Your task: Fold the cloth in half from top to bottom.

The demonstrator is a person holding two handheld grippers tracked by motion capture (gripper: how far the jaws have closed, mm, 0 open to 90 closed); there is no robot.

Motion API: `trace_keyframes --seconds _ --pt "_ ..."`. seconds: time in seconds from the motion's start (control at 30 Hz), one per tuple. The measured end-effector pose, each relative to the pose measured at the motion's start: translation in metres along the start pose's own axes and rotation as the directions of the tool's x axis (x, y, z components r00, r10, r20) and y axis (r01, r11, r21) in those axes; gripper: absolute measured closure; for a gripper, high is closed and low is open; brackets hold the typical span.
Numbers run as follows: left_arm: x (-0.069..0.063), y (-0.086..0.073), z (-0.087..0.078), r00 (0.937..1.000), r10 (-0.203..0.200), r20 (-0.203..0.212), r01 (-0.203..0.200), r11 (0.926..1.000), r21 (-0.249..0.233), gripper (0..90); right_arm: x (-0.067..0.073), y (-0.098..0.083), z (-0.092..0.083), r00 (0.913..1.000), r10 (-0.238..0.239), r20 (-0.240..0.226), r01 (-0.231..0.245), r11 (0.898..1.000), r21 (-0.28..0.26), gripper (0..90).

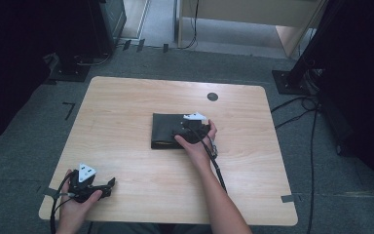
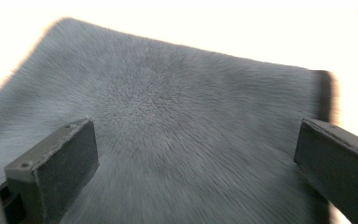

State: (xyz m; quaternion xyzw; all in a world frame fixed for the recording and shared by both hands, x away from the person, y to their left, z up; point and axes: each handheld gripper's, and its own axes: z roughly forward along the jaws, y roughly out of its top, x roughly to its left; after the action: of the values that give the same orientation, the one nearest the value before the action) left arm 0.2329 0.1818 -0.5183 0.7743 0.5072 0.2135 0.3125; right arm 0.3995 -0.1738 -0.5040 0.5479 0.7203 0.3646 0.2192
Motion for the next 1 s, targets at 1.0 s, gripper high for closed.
trace_keyframes --seconds 1.0 --pt "0.000 0.001 0.001 1.0000 -0.001 0.004 0.001 1.0000 -0.001 9.0 -0.154 -0.152 -0.188 0.9856 0.088 0.144 -0.090 0.996 0.009 0.0"
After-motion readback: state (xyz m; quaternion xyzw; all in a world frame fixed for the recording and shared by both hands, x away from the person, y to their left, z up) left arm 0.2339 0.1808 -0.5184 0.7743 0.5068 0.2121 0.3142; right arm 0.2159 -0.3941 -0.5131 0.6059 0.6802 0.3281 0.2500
